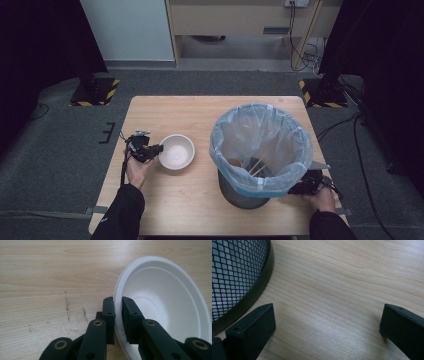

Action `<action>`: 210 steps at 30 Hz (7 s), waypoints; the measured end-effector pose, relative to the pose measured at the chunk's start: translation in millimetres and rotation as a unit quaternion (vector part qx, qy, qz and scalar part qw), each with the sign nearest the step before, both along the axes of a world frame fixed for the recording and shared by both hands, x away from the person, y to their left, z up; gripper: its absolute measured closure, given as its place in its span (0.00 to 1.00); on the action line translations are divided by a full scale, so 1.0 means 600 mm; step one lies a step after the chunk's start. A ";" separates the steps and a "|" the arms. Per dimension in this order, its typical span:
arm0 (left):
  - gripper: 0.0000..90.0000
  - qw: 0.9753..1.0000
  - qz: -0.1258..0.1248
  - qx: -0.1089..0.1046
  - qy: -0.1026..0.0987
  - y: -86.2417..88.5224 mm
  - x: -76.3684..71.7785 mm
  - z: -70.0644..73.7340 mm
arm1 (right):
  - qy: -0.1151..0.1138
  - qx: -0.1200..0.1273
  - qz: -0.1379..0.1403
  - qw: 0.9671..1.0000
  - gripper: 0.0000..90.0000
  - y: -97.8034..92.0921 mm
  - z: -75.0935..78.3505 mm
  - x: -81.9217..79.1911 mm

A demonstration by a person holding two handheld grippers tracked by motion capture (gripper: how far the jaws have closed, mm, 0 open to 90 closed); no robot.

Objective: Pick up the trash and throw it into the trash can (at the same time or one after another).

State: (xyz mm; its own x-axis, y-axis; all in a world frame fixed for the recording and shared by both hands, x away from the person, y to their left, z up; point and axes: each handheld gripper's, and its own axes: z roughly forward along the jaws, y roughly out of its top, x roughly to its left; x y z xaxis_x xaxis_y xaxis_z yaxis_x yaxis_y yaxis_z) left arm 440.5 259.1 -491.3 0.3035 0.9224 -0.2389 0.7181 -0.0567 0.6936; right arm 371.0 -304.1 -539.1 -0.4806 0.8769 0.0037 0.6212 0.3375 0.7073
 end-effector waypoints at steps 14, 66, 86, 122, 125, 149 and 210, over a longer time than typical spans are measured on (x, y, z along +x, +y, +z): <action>0.92 0.998 0.002 -0.006 -0.066 0.015 -0.020 0.062 | -0.001 -0.001 0.001 1.000 0.00 0.000 0.000 0.000; 0.92 0.935 -0.028 -0.107 -0.337 0.033 -0.170 0.328 | 0.000 0.000 0.001 1.000 0.00 0.001 0.000 -0.001; 0.92 0.916 -0.093 -0.117 -0.371 -0.028 -0.209 0.363 | 0.000 0.000 0.001 1.000 0.00 0.001 0.000 -0.001; 0.92 0.897 -0.152 -0.143 -0.389 -0.148 -0.193 0.405 | 0.000 0.000 0.001 1.000 0.00 0.001 0.000 -0.001; 0.92 0.897 -0.159 -0.144 -0.387 -0.161 -0.191 0.405 | 0.000 0.001 0.001 1.000 0.00 0.001 0.000 -0.001; 0.92 0.900 -0.206 -0.135 -0.359 -0.240 -0.177 0.384 | 0.000 0.000 0.001 1.000 0.00 0.001 0.000 -0.001; 0.32 0.988 -0.080 -0.057 -0.119 -0.025 -0.123 0.103 | 0.000 0.000 0.001 1.000 0.00 0.001 0.000 -0.001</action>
State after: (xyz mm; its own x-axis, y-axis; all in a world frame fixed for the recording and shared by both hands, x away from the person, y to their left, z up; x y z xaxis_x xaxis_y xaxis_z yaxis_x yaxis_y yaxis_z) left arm 366.5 244.2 -429.4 0.5035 0.8290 -0.2435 0.5221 -0.0674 0.8502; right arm 370.5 -303.5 -539.2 -0.4821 0.8761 0.0044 0.6206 0.3380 0.7075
